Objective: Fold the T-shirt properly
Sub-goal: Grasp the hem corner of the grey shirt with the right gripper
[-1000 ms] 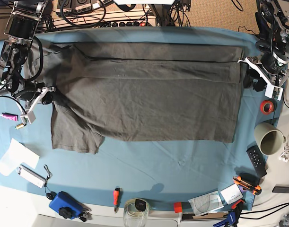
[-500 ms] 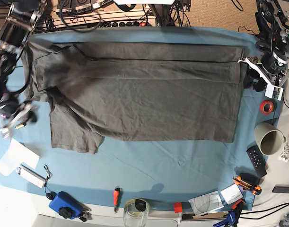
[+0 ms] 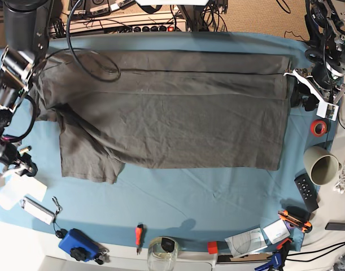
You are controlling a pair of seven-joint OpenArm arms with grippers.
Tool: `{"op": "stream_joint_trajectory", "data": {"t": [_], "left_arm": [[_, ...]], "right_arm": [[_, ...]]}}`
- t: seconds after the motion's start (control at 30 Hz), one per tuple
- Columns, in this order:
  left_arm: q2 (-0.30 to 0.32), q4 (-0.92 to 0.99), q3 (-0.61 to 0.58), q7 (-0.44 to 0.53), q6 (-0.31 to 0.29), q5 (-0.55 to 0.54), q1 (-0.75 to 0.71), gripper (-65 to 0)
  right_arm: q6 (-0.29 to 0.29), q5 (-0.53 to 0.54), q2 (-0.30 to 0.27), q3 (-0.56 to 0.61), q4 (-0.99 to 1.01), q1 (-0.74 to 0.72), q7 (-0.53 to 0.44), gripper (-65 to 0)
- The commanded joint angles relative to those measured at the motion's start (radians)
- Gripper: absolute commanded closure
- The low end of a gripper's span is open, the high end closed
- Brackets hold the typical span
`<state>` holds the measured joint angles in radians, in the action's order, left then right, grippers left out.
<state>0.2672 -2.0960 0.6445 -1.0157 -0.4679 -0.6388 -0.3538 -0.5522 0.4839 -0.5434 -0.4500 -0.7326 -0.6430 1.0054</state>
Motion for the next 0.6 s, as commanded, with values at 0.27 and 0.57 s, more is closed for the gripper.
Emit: {"op": "stream_joint_trajectory", "data": {"t": [0.27,0.57], "left_arm": [[0.013,-0.015,0.006,0.022,0.000,-0.011,0.008,-25.6],[0.013,-0.015,0.006,0.045,0.000,-0.010,0.008,-25.6]], "right_arm": [[0.005,-0.109,0.058,-0.001,0.174,-0.055,-0.139,-20.9],[0.038,-0.161,0.152,-0.001,0.253,-0.055,-0.182,-20.9]]}}
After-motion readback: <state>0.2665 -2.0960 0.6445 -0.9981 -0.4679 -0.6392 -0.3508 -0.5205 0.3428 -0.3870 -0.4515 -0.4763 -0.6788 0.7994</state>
